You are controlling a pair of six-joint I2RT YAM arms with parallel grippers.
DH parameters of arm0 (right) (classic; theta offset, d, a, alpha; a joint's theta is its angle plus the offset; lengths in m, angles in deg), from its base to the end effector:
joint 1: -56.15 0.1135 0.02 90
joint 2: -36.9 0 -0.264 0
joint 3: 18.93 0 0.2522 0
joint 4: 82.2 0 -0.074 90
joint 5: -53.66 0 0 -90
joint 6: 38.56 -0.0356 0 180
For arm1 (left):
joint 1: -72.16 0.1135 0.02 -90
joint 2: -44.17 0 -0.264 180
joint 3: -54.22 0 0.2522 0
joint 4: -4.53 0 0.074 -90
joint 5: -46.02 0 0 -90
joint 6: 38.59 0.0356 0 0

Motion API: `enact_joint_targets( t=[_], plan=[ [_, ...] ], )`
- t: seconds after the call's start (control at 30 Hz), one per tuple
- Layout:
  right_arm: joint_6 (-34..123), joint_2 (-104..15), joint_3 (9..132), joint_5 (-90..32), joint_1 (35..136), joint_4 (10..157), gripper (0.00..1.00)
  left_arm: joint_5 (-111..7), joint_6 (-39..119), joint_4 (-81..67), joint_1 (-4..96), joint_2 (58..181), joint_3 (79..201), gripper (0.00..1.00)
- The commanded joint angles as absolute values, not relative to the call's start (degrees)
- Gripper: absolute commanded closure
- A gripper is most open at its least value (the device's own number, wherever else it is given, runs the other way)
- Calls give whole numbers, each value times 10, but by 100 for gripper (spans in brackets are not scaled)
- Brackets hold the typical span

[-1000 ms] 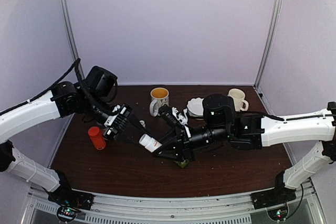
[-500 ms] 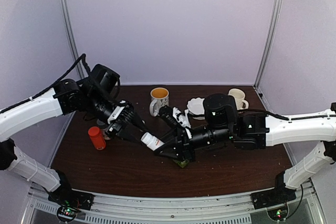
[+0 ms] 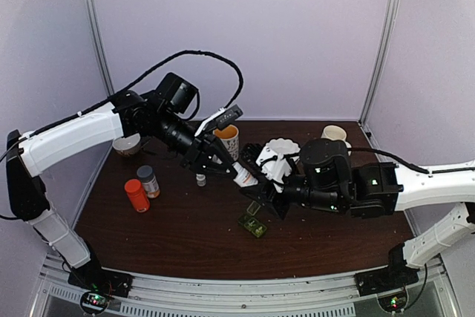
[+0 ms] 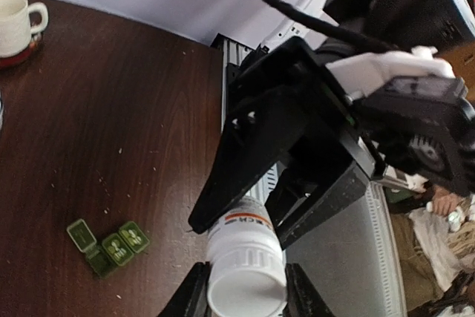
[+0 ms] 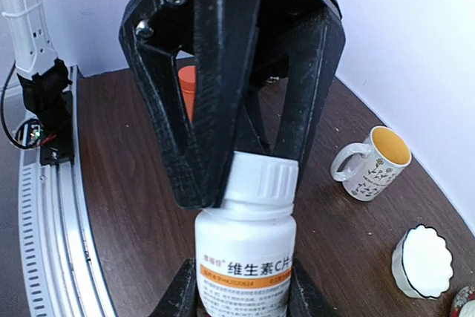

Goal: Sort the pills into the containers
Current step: Unscrew the lid of the pill bottle from the pill bottle.

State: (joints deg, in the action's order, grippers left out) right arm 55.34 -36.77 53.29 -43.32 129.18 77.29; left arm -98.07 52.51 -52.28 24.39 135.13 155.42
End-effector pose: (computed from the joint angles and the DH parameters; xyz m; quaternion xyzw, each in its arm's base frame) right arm 0.0915 0.2850 0.3196 -0.4879 0.6690 0.2753 0.4885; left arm 0.2057 -0.2695 0.3534 0.4954 0.6837 -0.5184 0.1353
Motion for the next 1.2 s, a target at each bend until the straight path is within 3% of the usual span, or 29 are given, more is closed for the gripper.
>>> enact_joint_targets(
  t=[0.0,0.1,0.23,0.3,0.4,0.5,0.77,1.03,1.17],
  plan=[
    [610,-379,526,-549,1303,782,100,-1018,340,-482,230,1355,1545,82],
    [606,-383,524,-574,1304,784,100,-1012,305,-454,230,1349,1531,77],
    [595,-382,515,-590,1304,794,100,-1007,301,-429,230,1343,1526,62],
    [589,-377,509,-584,1304,802,100,-1004,301,-410,230,1335,1518,49],
    [583,-366,500,-558,1305,815,100,-987,316,-399,230,1325,1510,18],
    [576,-359,497,-534,1305,818,100,-986,368,-420,231,1314,1513,4],
    [560,-325,476,-482,1304,838,100,-892,554,-492,238,1257,1503,2],
    [518,-308,482,-299,1276,828,100,-902,766,-275,238,1080,1303,2],
    [494,-313,495,-187,1258,812,100,-941,890,-261,237,1037,1269,2]
  ],
)
